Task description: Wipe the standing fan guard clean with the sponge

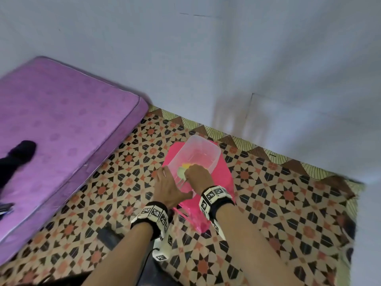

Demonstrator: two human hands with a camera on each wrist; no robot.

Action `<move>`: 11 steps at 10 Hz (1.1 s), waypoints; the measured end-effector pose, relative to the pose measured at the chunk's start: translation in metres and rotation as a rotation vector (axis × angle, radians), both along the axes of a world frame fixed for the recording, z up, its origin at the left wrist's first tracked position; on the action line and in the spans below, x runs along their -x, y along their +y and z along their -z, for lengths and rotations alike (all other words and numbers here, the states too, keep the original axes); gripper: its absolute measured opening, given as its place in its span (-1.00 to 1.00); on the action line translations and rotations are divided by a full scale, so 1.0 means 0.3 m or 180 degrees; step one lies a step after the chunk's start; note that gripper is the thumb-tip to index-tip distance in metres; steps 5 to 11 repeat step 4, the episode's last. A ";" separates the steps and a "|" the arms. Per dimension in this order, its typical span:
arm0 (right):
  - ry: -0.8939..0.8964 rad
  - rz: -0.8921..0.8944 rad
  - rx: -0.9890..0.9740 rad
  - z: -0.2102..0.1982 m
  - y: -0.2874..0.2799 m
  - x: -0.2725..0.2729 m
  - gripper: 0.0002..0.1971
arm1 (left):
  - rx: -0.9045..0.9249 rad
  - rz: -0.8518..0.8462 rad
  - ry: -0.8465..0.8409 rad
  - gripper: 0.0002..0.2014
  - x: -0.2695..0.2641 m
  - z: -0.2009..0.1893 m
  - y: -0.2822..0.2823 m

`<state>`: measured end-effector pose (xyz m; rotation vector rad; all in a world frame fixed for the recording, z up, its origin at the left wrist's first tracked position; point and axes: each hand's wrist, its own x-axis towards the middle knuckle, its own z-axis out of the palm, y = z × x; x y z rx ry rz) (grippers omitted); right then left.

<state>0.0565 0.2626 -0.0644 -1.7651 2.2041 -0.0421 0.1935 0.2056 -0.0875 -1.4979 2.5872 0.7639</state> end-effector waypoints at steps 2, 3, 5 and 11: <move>0.0066 0.0209 -0.0246 -0.001 0.033 -0.021 -0.84 | -0.0119 0.0116 -0.0241 0.50 -0.012 -0.030 0.079; -0.0242 0.0424 0.0413 -0.050 0.110 -0.050 -0.85 | -0.0255 -0.0057 -0.0086 0.55 0.006 -0.055 0.056; -0.1162 0.0782 0.0365 -0.062 0.379 -0.148 -0.81 | -0.0530 -0.0278 0.0035 0.46 -0.085 -0.094 0.153; -0.1162 0.0782 0.0365 -0.062 0.379 -0.148 -0.81 | -0.0530 -0.0278 0.0035 0.46 -0.085 -0.094 0.153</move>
